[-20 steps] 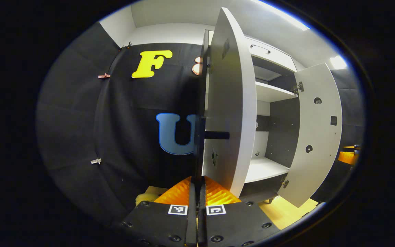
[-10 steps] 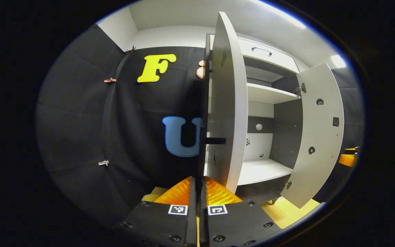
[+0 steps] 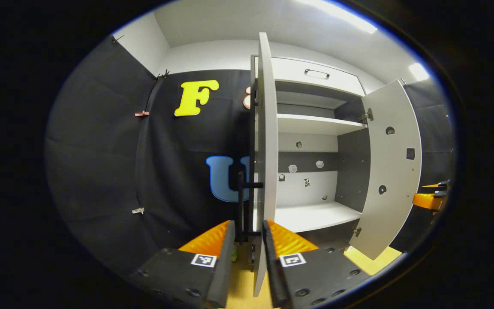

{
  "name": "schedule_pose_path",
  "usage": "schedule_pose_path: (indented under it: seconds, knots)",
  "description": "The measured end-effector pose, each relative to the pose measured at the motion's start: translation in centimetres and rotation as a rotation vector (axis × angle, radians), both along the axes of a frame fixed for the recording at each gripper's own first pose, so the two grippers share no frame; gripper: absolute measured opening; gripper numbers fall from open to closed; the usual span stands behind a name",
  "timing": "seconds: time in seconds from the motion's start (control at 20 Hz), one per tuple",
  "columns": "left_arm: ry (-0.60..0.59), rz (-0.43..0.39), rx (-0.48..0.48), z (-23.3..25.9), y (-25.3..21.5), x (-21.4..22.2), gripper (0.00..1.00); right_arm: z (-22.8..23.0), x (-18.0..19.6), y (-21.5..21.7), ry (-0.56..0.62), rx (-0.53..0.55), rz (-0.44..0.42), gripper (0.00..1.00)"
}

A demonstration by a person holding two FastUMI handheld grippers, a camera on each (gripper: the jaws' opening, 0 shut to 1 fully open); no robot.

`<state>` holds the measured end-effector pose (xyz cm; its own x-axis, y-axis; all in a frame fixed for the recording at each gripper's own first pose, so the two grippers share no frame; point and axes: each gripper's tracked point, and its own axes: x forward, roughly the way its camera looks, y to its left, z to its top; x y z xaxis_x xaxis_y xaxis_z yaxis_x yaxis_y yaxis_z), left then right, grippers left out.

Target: Open the right door of the double-door shoe cabinet with the right hand, and open the left door with the left hand.

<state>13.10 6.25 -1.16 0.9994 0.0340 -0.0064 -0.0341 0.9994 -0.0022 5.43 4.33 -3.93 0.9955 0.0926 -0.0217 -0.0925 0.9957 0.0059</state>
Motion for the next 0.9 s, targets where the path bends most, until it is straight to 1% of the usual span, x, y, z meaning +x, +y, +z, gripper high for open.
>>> schedule_pose_path:
  seconds: [0.1,0.2,0.25,0.3,0.45,0.6,0.75,0.9]
  knots:
    - [-0.007,0.013,-0.01,0.5,-0.6,-0.6,0.59,0.1,0.0,-0.1,-0.002,-0.001,0.001,0.99]
    - [-0.013,0.007,-0.023,0.6,-1.8,-1.1,0.8,0.3,0.1,-0.1,-0.004,0.001,0.001,0.99]
    - [-0.016,0.009,-0.016,0.6,-2.3,-1.1,0.85,0.4,0.2,-0.1,-0.006,0.003,0.001,0.99]
    - [-0.019,0.011,0.0,0.7,-2.8,-1.4,0.94,0.4,0.2,-0.1,-0.007,0.005,0.001,0.99]
    - [-0.015,0.003,0.029,0.6,-5.0,-1.5,0.95,0.7,0.3,0.1,-0.01,0.014,0.006,0.99]
    - [-0.008,-0.018,0.006,0.1,-7.6,-1.2,0.95,0.9,0.1,0.2,-0.016,0.02,0.008,0.99]
    - [-0.003,-0.006,-0.012,-0.5,-8.9,-0.9,0.95,1.2,-0.1,0.2,-0.025,0.01,0.004,0.99]
    - [0.01,-0.017,0.003,-1.2,-9.8,-0.6,0.95,1.1,-0.3,0.3,-0.026,0.011,0.002,0.99]
